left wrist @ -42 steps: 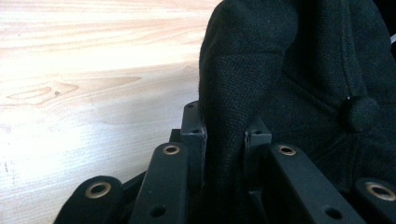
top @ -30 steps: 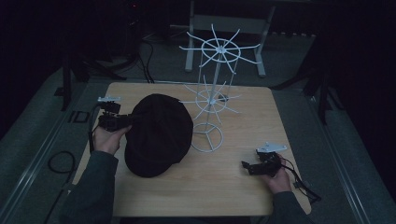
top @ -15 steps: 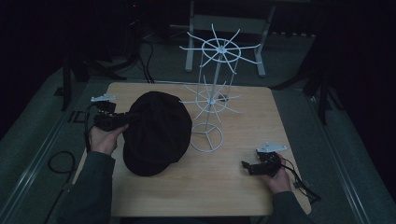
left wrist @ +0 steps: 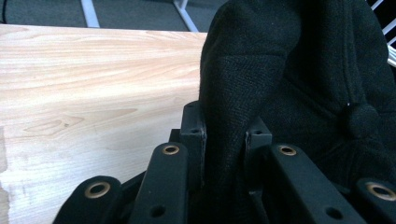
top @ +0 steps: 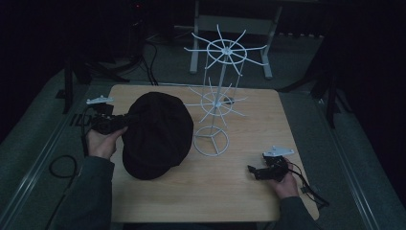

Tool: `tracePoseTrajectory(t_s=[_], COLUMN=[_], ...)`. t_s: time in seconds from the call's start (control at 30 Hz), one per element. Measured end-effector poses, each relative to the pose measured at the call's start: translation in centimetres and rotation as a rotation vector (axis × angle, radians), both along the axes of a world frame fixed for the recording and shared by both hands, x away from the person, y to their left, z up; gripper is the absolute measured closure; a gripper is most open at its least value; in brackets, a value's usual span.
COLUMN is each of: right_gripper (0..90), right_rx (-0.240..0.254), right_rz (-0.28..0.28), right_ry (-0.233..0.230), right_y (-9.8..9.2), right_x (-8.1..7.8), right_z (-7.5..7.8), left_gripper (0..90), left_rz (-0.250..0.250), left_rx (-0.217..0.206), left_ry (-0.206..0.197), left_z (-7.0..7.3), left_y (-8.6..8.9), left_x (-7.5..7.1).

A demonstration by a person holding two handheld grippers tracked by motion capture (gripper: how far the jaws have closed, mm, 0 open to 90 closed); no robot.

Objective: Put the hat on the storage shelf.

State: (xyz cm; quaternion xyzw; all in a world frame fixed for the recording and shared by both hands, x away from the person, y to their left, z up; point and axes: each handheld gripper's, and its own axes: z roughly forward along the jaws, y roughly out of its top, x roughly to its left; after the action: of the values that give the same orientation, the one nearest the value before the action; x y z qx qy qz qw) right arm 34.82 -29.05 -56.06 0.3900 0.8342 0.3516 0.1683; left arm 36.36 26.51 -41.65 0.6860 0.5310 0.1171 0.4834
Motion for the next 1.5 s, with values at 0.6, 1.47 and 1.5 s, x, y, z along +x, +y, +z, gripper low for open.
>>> tracePoseTrajectory(t_s=[0.6, 1.47, 1.5], right_gripper=[12.2, 12.2, 12.2], right_rx=[0.000, -0.001, -0.001], right_rz=[0.000, 0.001, 0.001], right_ry=[0.000, -0.002, -0.002], right_y=[0.0, 0.0, 0.0], right_x=[0.0, 0.0, 0.0], right_z=[0.0, 0.0, 0.0], left_gripper=[76.6, 76.3, 76.3], left_rz=[-0.002, -0.044, -0.044], left_rx=[-0.034, -0.100, -0.100], left_ry=[-0.050, -0.114, -0.114], left_z=[1.1, 3.0, 3.0], left_y=[1.4, 1.6, 1.6], left_x=[-1.0, -1.7, -1.7])
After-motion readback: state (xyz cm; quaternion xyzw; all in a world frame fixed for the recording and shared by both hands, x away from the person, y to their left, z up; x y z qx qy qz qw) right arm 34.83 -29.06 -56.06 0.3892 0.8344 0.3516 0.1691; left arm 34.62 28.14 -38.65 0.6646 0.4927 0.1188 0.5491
